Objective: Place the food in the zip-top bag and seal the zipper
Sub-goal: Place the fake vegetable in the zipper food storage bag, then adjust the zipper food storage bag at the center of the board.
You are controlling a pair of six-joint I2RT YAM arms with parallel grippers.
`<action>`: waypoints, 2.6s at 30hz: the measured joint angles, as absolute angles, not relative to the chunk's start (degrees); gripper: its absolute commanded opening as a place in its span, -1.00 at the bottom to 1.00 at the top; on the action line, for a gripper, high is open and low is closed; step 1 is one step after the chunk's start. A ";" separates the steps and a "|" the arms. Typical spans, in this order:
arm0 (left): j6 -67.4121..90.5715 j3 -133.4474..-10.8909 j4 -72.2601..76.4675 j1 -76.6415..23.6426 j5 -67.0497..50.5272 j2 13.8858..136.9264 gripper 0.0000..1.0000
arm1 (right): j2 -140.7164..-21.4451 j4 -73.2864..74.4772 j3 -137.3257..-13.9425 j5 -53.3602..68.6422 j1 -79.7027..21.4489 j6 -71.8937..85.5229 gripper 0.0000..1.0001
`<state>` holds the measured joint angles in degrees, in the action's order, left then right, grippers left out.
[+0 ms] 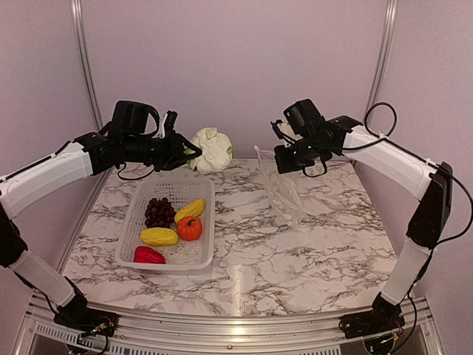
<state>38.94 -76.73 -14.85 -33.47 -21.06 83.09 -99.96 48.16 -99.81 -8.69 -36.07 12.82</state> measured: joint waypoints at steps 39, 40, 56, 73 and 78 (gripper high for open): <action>39.77 -105.47 -37.71 -44.31 -6.55 115.24 -1.00 | -101.27 33.10 -91.81 12.51 -37.04 25.28 -1.00; 39.59 -106.48 -38.50 -44.58 -6.24 115.90 -1.00 | -101.27 32.97 -91.81 12.73 -37.17 25.43 -1.00; 38.63 -114.06 -35.75 -45.06 -12.93 118.76 -1.00 | -101.93 27.33 -91.33 19.68 -37.23 29.39 -1.00; 37.15 -109.19 -25.30 -44.49 -14.28 115.02 0.62 | -93.38 19.90 -81.93 25.30 -33.04 31.27 -1.00; 39.44 -105.56 -23.75 -44.56 -10.37 106.32 0.36 | -93.45 18.98 -79.40 23.97 -32.82 31.73 -1.00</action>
<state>39.44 -105.56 -23.75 -44.56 -10.37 106.32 -93.45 18.98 -79.40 23.97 -32.82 31.73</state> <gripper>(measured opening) 0.756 0.004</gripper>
